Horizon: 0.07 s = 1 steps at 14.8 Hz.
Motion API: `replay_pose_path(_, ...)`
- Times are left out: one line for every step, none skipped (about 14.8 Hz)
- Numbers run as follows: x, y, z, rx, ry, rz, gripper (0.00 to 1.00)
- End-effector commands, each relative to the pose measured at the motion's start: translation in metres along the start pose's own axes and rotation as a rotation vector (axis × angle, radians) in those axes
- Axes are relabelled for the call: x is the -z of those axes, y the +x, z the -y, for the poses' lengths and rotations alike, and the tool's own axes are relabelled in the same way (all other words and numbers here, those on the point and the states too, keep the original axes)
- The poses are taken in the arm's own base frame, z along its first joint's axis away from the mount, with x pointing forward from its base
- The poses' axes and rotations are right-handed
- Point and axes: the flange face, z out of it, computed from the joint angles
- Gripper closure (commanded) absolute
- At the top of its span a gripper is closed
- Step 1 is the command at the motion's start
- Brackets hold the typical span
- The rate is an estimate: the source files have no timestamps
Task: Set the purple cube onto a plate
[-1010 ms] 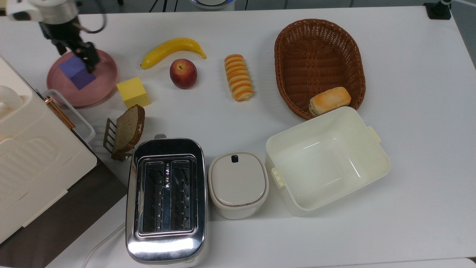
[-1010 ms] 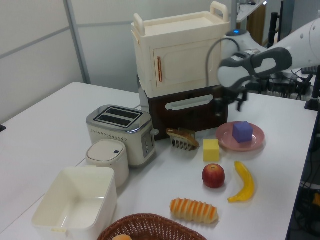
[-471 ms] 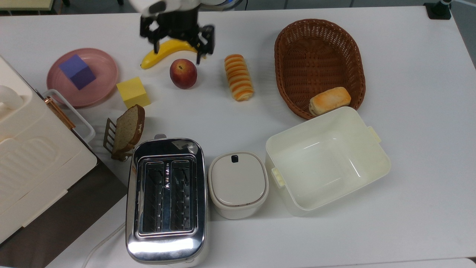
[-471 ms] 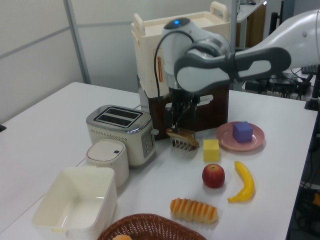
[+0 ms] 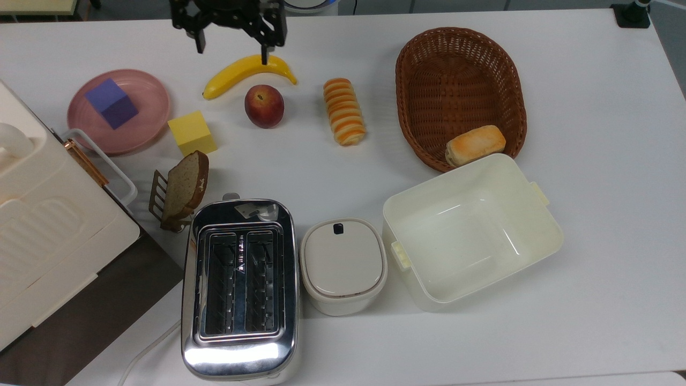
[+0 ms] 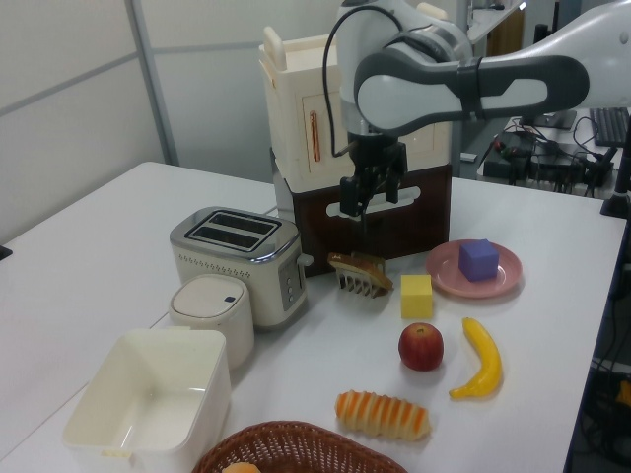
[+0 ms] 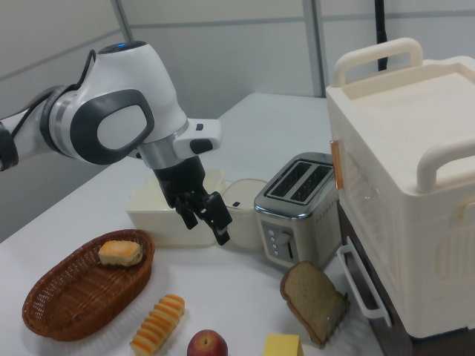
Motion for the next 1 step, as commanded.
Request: replay_pose_path(0.0099,-0.0101,-0.0056,0.04,0.022,0.017,0.0)
